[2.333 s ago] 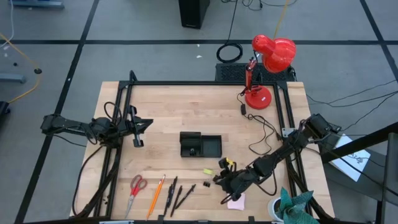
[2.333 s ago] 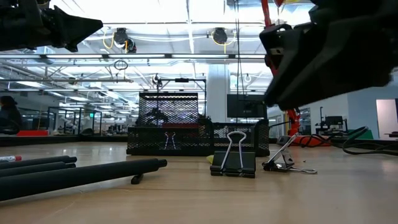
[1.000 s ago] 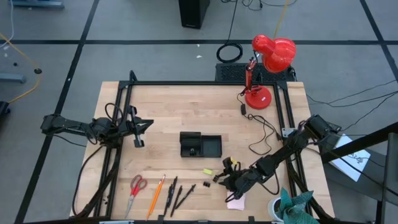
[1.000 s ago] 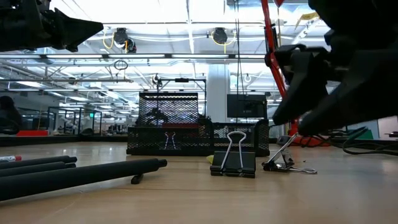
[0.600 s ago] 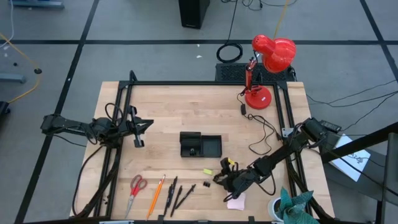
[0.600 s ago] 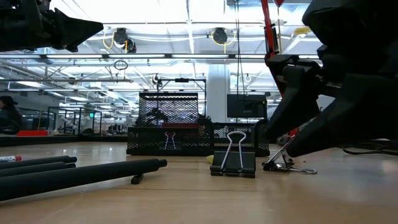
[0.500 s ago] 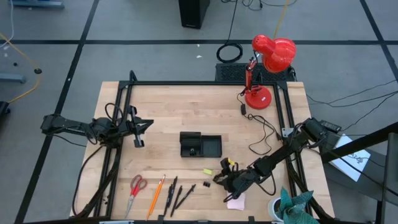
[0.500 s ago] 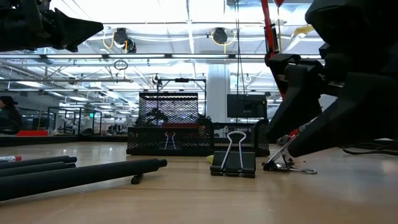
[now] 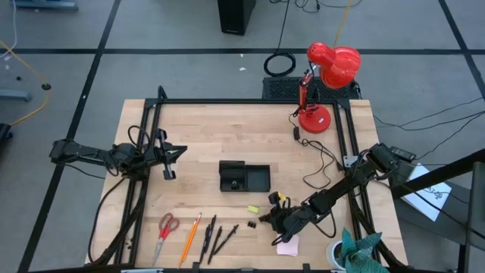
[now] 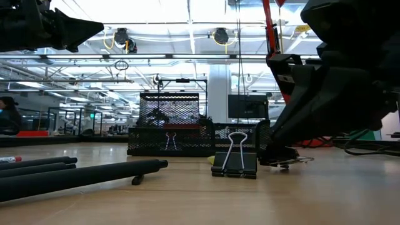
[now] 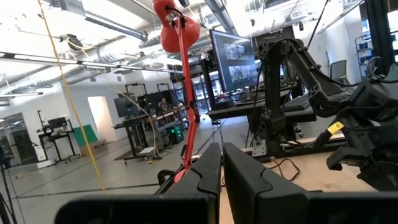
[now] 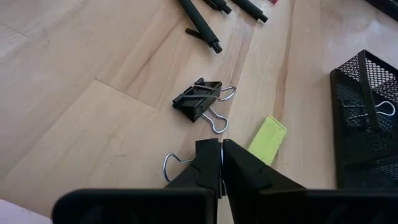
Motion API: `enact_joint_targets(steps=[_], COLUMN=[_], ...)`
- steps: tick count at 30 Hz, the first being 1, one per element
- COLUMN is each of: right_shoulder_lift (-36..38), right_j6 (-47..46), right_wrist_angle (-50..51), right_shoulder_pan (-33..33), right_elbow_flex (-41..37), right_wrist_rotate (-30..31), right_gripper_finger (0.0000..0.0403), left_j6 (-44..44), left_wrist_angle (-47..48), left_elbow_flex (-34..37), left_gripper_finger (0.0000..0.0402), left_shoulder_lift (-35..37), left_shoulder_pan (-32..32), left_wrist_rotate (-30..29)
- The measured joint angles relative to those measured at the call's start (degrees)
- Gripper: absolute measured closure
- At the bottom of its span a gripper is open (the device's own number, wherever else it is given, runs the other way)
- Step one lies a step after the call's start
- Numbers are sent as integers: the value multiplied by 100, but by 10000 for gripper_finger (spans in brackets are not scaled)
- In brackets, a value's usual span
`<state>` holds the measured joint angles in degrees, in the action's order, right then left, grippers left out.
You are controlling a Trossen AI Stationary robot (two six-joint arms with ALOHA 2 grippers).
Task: Pick and place office supplies into organizer
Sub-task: Put the black binder clip into the mesh desk organizer
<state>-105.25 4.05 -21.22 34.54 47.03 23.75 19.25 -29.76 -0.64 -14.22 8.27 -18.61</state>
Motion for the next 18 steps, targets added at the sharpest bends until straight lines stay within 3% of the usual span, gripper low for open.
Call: enact_joint_targets(steps=[6,12,18], right_shoulder_lift=[161,580,820], right_j6=[192,593,1334], right_wrist_angle=[420,1687,1341], right_shoulder_pan=[-89,-266,-746], right_elbow_flex=[343,1021,1379], right_wrist_rotate=[-20,288,597], right_gripper_finger=[399,400,401], left_j6=[0,0,2], left_wrist_angle=[0,1,8], left_elbow_flex=[0,0,-2], left_gripper_finger=[376,376,376], left_shoulder_lift=[1,1,-2], left_shoulder_pan=[0,0,0], left_wrist_rotate=[-1,-1,-1])
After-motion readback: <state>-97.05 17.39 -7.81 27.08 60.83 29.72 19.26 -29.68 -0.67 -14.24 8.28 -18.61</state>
